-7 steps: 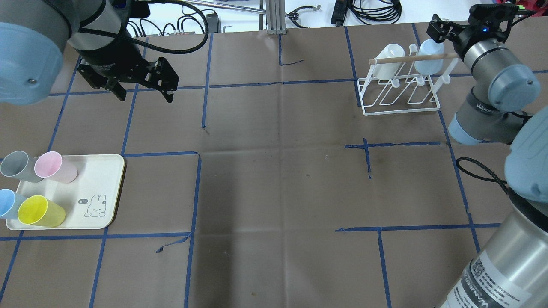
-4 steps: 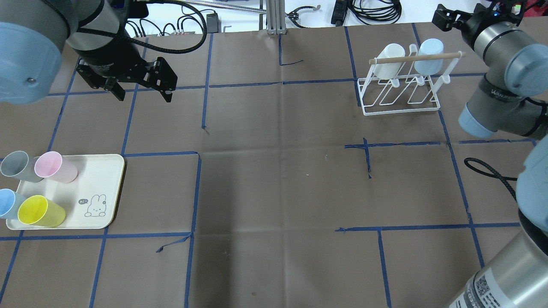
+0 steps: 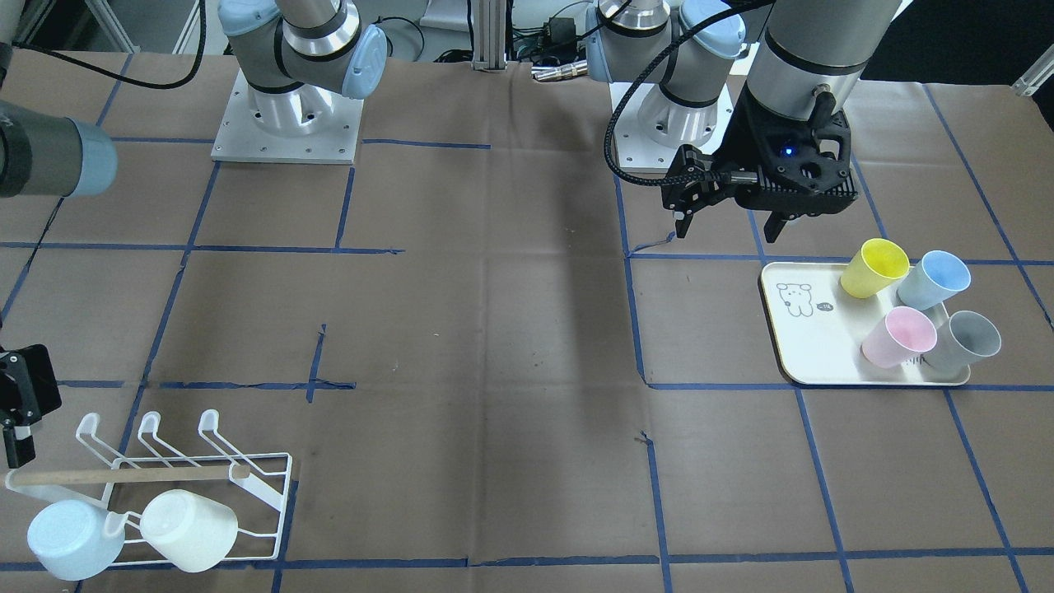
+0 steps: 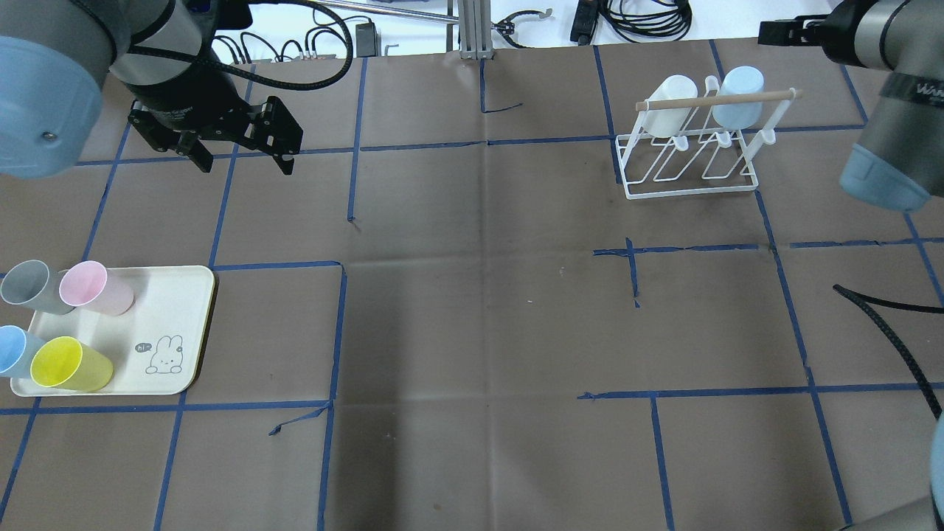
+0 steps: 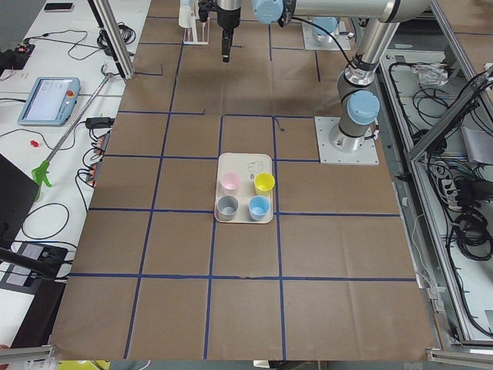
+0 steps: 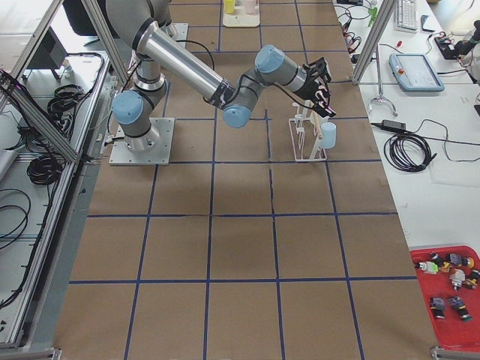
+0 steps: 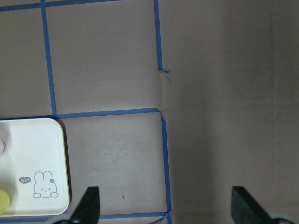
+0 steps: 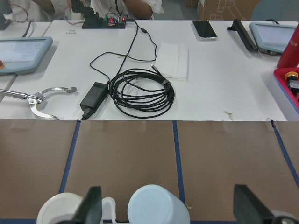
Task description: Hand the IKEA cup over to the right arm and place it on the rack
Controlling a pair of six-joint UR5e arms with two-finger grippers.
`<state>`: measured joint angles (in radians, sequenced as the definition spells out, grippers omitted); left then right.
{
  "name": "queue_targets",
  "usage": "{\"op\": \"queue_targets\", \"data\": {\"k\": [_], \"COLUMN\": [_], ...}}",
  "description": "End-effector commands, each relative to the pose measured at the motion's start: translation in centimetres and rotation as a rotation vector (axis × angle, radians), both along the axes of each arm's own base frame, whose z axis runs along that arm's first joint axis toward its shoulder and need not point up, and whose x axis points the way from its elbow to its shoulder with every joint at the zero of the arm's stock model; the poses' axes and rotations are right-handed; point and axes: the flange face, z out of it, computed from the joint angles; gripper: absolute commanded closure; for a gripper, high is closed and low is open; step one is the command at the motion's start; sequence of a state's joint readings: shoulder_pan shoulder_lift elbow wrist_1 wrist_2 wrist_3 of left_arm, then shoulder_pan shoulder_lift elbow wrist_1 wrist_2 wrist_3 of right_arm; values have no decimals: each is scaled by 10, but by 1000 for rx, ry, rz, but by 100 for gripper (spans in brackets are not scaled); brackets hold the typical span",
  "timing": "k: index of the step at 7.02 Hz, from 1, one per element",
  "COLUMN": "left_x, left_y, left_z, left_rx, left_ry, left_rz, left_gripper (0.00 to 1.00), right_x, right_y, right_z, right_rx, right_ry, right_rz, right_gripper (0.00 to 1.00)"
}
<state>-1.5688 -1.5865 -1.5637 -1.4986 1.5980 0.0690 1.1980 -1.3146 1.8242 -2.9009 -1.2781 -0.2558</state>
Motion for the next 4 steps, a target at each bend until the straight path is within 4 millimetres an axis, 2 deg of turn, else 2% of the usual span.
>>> {"op": "queue_targets", "data": {"k": [1, 2, 4], "left_x": [5, 21, 22], "left_y": [-1, -3, -1], "left_z": [-1, -3, -7], "left_rx": [11, 19, 26], "left_ry": [7, 15, 22], "left_rz": [13, 46, 63], "left_gripper": [0, 0, 0], "right_x": [2, -1, 0], "right_y": [6, 1, -2], "right_z": [18, 29, 50], "right_rx": [147, 301, 417], "right_ry": [-48, -107, -148], "right_rz": [-1, -2, -2], "right_gripper": [0, 0, 0]}}
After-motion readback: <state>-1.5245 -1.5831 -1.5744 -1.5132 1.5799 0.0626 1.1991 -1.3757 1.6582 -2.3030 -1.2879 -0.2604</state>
